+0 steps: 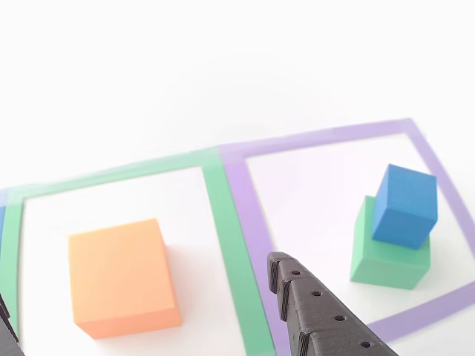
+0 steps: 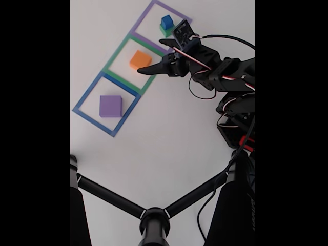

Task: Tower of hanoi

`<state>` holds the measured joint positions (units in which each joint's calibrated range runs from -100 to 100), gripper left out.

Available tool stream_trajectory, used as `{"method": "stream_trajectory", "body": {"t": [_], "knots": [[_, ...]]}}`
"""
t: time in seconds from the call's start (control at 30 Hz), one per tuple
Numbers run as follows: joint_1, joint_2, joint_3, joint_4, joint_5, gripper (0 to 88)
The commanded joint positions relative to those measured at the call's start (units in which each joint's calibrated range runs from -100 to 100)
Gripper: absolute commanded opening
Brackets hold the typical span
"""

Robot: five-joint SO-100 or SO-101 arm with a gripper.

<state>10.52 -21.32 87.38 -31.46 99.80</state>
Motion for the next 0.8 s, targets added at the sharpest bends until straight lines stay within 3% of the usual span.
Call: {"method": "stream_trajectory", "body": {"t": [0.0,0.77], "knots": [[-1.41,3.76,-0.20,-6.43,0.20,43.6],[-2.66,21.20,-7.83,-16.39,0.20,39.9]]}}
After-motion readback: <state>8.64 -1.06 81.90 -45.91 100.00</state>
